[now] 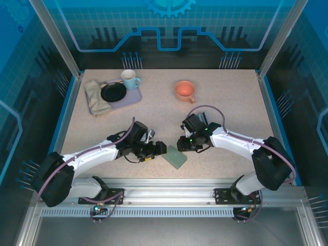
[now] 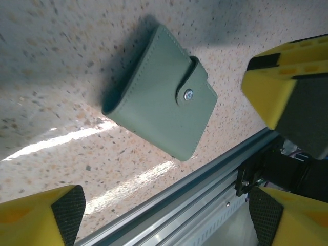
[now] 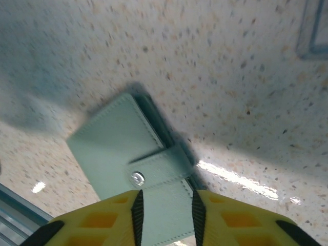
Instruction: Put the credit cards into the card holder
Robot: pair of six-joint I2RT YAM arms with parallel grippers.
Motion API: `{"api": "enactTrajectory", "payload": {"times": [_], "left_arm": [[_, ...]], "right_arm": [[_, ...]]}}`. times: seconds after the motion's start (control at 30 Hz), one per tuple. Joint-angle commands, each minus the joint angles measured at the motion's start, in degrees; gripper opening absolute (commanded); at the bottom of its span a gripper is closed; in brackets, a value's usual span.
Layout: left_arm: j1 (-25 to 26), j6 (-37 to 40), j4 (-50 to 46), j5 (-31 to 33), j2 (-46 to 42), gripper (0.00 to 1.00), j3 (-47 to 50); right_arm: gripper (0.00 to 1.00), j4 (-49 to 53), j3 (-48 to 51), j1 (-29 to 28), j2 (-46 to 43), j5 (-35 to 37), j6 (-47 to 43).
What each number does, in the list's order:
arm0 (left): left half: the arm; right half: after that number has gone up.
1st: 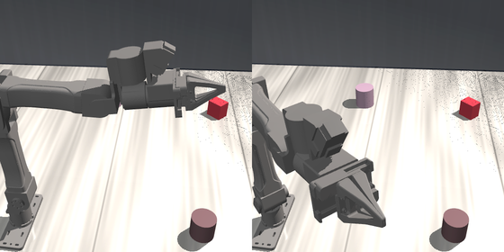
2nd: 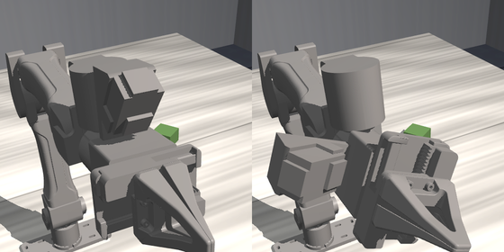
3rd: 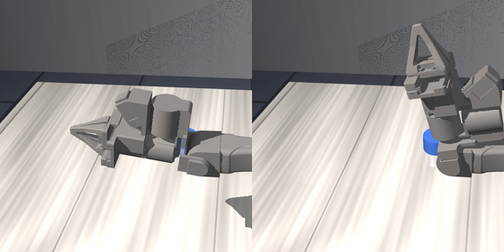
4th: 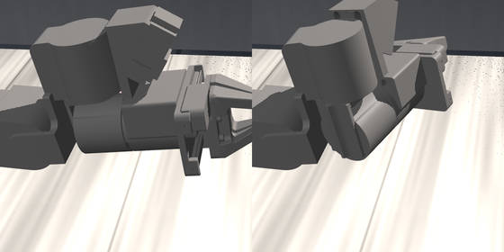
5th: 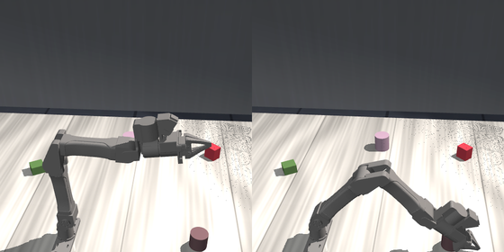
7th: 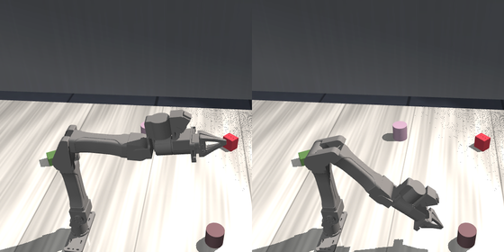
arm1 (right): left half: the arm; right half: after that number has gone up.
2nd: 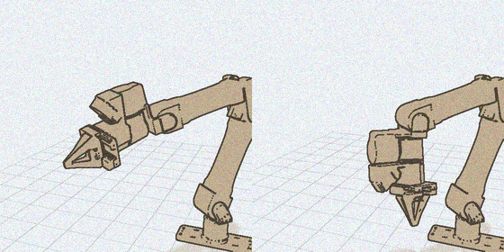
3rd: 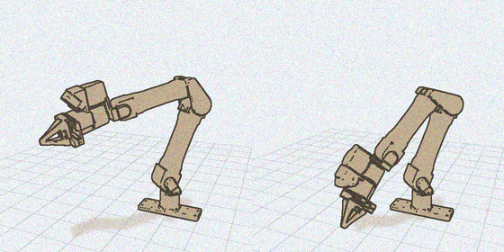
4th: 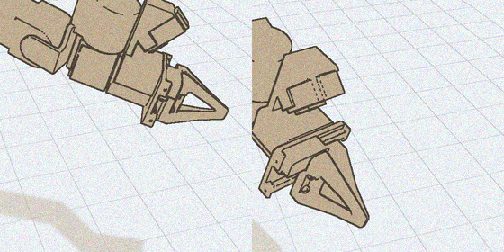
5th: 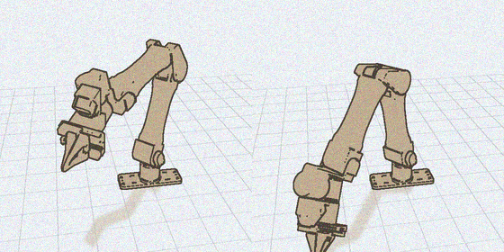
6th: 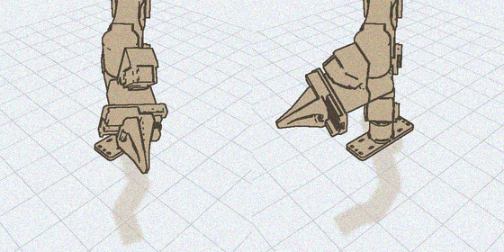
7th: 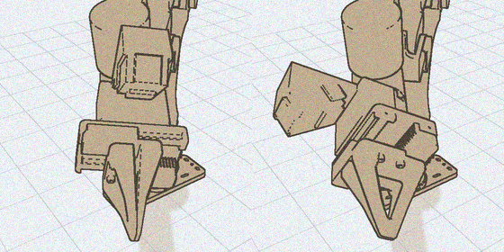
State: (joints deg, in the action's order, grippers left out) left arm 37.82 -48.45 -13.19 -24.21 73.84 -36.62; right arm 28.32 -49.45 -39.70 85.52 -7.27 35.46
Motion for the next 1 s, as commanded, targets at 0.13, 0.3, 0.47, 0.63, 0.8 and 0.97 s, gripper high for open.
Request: {"api": "enactTrajectory", "payload": {"times": [0.13,0.3,0.47,0.63,0.8,0.97], "left_arm": [[3.2,-7.5,7.8,0.1,4.9,0.78,0.4],[4.3,-10.2,11.2,1.3,9.7,0.71,-1.0],[4.2,-11.2,13.2,2.7,15.2,0.68,-2.9],[4.2,-11.9,15.5,3.0,19.8,0.66,-4.8],[4.1,-12.6,17.4,3.3,20.9,0.57,-5.2],[4.2,-12.2,19.9,3.3,18.0,0.56,-3.9]], "right_arm": [[0.29,1.1,4.2,-0.6,1.8,-3.3,-1.4],[0.25,-0.6,6.6,-0.6,1.5,-4.9,0.4],[0.25,-5.4,9.7,-1.6,0.4,-7.3,5.6],[0.25,-9.3,11.4,-2.9,0.3,-8.0,9.8],[0.24,-9.7,11.8,-3.2,0.4,-6.9,11.9],[0.24,-9.5,12.4,-3.1,0.8,-5.6,13.4]]}}
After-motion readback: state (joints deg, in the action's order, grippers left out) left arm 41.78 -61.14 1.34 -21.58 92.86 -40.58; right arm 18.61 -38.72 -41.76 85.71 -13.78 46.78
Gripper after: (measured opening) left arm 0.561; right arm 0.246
